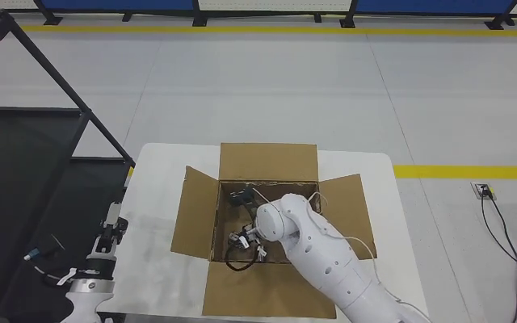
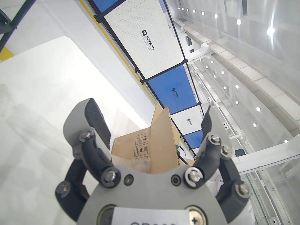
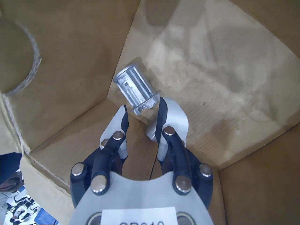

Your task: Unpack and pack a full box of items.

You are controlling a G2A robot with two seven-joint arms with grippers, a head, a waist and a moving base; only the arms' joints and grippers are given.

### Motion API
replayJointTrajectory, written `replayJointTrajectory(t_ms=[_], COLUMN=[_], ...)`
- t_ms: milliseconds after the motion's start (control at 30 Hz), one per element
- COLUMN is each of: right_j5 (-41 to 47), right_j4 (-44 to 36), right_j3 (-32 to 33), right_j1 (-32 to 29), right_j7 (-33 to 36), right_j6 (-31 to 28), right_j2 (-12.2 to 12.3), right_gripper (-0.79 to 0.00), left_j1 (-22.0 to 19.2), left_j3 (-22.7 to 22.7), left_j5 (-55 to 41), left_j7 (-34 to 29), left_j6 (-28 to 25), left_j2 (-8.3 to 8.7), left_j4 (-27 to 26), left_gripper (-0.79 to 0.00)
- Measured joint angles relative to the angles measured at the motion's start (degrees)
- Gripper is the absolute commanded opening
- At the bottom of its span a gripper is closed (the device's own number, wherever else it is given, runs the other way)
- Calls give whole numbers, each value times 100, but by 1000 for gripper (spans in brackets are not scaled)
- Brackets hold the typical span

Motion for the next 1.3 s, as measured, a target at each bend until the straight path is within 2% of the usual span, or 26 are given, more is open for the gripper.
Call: replayJointTrajectory(t_ms=[233, 367, 567, 733, 900, 1067, 1300], right_j5=[-8, 111, 93, -73, -368, -475, -522], right_j4=[430, 980, 1292, 1193, 838, 349, 149], right_j3=[-286, -399, -399, -300, -115, -41, -112], right_j1=[109, 358, 523, 511, 370, 110, -35], right_j7=[88, -17, -243, -340, -400, -179, -63], right_j6=[-68, -107, -10, 250, 761, 574, 442], right_j2=[-122, -246, -319, -297, -222, -150, -168], right_gripper=[-422, -425, -419, -413, -409, -406, -413], left_j1=[-58, -82, -93, -89, -37, 27, 75], left_j3=[-41, -9, 110, 190, 191, 122, 8], left_j5=[-36, -26, 30, 80, 85, 62, 5], left_j7=[-76, -45, 72, 156, 192, 181, 86], left_j6=[93, 128, 133, 96, 12, -46, -71], left_j2=[10, 8, -5, -14, -18, -15, -4], left_j4=[-46, -54, -22, -8, 24, 39, -4], left_gripper=[0, 0, 0, 0, 0, 0, 0])
